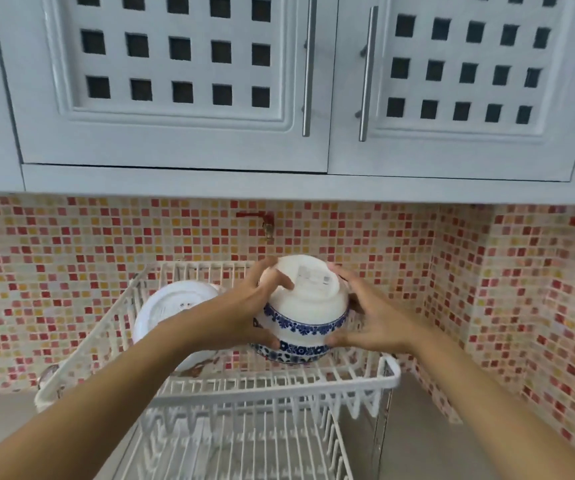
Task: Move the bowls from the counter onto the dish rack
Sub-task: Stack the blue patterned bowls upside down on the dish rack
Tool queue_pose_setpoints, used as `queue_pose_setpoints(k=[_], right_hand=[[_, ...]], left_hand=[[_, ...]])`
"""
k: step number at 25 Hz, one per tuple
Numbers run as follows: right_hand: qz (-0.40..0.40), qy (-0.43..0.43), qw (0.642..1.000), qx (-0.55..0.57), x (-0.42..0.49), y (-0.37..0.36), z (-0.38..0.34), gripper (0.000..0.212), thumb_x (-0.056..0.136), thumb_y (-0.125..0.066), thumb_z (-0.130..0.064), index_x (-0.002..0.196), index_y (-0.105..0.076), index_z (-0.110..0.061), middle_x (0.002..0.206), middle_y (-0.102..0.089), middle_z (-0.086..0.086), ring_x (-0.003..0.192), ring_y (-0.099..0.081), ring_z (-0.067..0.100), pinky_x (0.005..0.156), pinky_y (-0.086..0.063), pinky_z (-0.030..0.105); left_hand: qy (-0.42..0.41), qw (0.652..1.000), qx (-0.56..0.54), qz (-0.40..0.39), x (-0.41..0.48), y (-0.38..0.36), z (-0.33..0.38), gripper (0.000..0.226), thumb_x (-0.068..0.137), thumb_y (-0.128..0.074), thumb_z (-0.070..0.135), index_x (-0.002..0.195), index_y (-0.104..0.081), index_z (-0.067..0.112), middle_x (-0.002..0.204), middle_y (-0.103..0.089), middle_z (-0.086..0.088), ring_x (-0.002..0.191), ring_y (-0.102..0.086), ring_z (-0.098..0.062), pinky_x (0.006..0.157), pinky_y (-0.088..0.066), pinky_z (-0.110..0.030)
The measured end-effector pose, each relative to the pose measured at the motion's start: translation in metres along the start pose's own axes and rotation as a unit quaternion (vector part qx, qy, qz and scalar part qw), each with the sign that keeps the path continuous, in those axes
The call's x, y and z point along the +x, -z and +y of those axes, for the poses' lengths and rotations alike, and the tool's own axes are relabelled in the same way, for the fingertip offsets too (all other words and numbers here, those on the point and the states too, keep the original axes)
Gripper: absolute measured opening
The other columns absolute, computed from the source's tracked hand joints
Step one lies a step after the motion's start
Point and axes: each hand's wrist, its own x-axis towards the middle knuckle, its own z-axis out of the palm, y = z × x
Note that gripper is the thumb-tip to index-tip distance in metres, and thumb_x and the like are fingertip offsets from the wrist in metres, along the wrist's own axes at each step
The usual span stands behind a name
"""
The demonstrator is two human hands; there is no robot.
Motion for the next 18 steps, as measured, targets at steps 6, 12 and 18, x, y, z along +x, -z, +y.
queue_pose_setpoints(k=[6,12,18], right_hand=[[-0.014,-0.018,0.997,-0.069,0.010,-0.004,0.005,0.130,0.051,-0.081,-0.061,0.147,0.005,-0.041,0.152,-0.003,-0.026,0.138,-0.006,-0.002,0.116,-0.011,0.033],[-0.041,-0.004,0.992,-0.117,0.011,-0.005,0.006,0.125,0.057,-0.080,-0.057,0.147,0.003,-0.038,0.153,-0.003,-0.024,0.143,-0.013,0.009,0.115,-0.022,0.036],[-0.035,0.007,0.992,-0.119,0.010,-0.007,0.007,0.122,0.058,-0.080,-0.055,0.146,0.002,-0.039,0.152,-0.005,-0.022,0.141,-0.018,0.009,0.112,-0.028,0.035]], left_hand=[[-0.018,0.996,0.074,0.043,0.001,-0.029,-0.008,0.065,0.070,-0.079,0.032,0.108,-0.027,0.027,0.154,0.003,0.003,0.127,-0.039,-0.026,0.096,-0.048,-0.026],[-0.021,0.976,0.202,0.081,0.002,-0.042,-0.008,0.067,0.071,-0.077,0.035,0.104,-0.019,0.024,0.150,-0.010,-0.015,0.122,-0.044,-0.035,0.097,-0.043,-0.034],[-0.022,0.976,0.198,0.090,0.000,-0.045,-0.010,0.069,0.071,-0.078,0.031,0.107,-0.020,0.026,0.148,-0.013,-0.015,0.118,-0.047,-0.037,0.096,-0.042,-0.034]])
